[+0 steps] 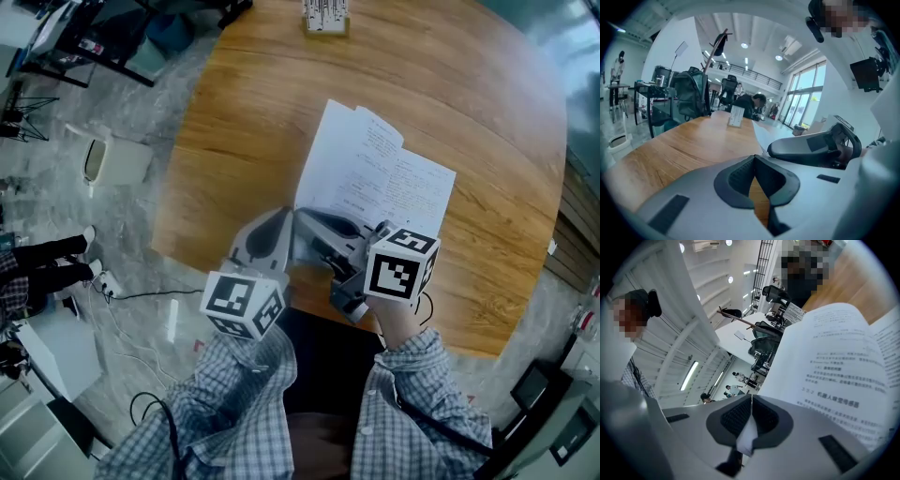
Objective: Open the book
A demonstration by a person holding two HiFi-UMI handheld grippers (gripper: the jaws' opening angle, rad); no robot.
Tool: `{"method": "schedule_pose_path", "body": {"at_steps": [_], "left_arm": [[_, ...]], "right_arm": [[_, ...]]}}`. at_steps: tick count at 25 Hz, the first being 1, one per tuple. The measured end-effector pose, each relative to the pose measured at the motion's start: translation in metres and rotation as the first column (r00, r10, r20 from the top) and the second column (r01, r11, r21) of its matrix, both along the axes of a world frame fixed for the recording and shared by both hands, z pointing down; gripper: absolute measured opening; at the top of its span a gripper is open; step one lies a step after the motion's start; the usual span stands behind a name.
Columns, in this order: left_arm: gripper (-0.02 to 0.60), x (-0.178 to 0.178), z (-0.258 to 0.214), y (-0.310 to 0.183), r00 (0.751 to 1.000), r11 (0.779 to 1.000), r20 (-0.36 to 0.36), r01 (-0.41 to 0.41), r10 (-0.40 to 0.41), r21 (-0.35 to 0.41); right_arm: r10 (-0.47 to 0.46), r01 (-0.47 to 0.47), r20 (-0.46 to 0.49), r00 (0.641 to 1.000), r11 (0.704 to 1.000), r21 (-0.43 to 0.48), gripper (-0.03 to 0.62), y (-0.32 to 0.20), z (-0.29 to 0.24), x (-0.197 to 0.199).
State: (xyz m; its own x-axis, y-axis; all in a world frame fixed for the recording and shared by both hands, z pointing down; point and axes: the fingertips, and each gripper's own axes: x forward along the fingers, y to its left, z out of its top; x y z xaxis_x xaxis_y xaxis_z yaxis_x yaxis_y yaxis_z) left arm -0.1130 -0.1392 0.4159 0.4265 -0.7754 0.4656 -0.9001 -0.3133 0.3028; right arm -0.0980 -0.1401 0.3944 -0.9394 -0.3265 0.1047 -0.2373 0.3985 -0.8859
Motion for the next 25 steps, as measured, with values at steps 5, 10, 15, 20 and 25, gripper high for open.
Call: {"method": "schedule_pose_path", "body": {"at_steps": [5, 10, 15, 20, 25], "left_arm": [[0.008, -0.028, 0.02, -0.006, 0.999, 0.999, 0.026, 0.038, -0.038, -0.032], [0.008, -0.044, 0.036, -0.007, 0.997, 0.996, 0.033, 0.074, -0.072, -0.059], [0.008, -0.055, 0.057, -0.008, 0.996, 0.991, 0.037, 0.087, -0.083, -0.1], [0.008, -0.066, 0.056, -0.006, 0.993, 0.991, 0.059, 0.103, -0.098, -0.08], [0.008, -0.063, 0.038, 0.0, 0.995, 0.995, 0.06, 0.082, -0.079, -0.05]], "right_arm": [[-0.037, 0.037, -0.004, 0.999, 0.999, -0.027, 0.02, -0.007, 0.02, -0.028], [-0.065, 0.064, -0.012, 0.998, 0.997, -0.051, 0.02, -0.01, 0.038, -0.044], [-0.082, 0.079, -0.041, 0.996, 0.994, -0.077, 0.02, -0.011, 0.06, -0.055], [-0.097, 0.087, -0.096, 0.991, 0.991, -0.103, 0.02, -0.012, 0.078, -0.063], [-0.088, 0.068, -0.149, 0.985, 0.989, -0.134, 0.02, -0.013, 0.088, -0.066]]}}
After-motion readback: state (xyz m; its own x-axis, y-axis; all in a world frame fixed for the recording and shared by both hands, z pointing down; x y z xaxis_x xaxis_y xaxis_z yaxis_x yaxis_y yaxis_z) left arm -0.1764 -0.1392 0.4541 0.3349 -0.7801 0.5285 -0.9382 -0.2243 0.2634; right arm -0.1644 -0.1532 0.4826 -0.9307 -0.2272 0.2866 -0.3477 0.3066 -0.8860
